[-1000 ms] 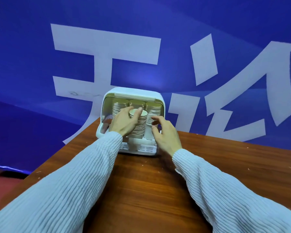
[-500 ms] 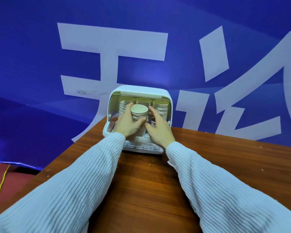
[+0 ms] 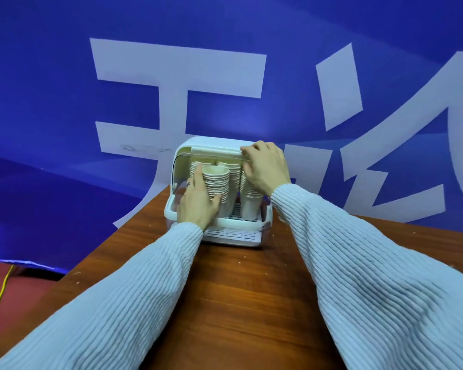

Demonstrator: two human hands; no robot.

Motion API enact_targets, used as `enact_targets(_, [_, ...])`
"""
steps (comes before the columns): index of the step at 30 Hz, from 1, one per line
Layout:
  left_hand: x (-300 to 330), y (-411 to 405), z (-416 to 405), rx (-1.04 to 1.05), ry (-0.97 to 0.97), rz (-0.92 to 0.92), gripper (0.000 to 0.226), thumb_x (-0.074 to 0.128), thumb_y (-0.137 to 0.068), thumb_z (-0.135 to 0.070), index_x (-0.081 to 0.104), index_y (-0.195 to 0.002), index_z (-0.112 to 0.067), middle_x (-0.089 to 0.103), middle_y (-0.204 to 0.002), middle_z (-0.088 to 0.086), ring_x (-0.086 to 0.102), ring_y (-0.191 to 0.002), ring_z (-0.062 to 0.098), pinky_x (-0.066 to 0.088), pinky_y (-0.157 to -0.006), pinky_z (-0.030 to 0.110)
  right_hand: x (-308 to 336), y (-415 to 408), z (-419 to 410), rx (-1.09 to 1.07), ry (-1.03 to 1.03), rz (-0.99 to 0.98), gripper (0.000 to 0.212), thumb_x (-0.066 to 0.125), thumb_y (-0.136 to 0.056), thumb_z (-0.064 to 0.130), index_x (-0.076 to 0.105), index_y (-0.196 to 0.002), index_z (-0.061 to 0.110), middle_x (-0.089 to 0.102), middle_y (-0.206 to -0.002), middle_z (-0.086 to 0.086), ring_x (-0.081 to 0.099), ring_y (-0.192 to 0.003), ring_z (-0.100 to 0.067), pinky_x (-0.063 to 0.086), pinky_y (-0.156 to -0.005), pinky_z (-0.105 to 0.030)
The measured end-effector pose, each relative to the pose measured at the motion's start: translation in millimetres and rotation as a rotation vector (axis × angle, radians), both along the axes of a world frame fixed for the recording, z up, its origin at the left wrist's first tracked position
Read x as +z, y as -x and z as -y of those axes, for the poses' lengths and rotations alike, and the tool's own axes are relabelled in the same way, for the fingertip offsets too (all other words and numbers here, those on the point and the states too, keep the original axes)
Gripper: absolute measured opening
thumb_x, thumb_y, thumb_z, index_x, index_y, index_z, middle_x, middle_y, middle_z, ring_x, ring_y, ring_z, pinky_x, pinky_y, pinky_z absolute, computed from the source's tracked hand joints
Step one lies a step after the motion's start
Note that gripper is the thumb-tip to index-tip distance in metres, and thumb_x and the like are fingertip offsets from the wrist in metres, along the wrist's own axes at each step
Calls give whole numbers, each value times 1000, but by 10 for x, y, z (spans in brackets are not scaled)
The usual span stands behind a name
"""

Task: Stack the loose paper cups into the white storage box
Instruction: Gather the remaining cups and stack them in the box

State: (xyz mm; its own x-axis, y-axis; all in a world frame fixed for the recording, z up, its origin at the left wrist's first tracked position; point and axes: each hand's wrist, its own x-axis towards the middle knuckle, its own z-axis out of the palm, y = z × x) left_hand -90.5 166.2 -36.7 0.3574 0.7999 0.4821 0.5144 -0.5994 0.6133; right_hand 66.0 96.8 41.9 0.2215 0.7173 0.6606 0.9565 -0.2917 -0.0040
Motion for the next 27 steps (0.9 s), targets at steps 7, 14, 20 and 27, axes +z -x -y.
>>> enact_targets(7, [-82,23,-45,112,-13,-82,53,65,-93,-49,52,-126,-10,62,-126,12,58,-120,32,46,-96,47,-179,105,198,117,-34,-6,27,63,-93,27,68,-120,25,61,-110,0,53,-111,-26,40,-97,-39])
enact_targets(14, [-372,259,168,184,-273,109,16,58,-91,-27,59,-103,-17,63,-106,5,54,-106,27,42,-90,42,-571,206,446,142,-84,195,28,71,-87,22,65,-114,23,61,-103,-2,58,-95,-26,42,-85,-38])
enact_targets(20, [-362,373,321,138,-329,232,12,60,-84,-16,50,-89,-18,55,-91,1,48,-88,22,40,-81,38,-1058,295,597,157,-24,257,24,70,-86,24,64,-109,18,60,-101,-5,57,-92,-29,44,-77,-41])
enact_targets(27, [-277,315,460,32,-317,155,7,62,-85,-17,57,-89,-16,57,-90,-1,45,-88,17,25,-77,26,-980,522,729,77,118,47,34,59,-92,39,65,-121,21,61,-116,-3,56,-107,-27,53,-87,-46])
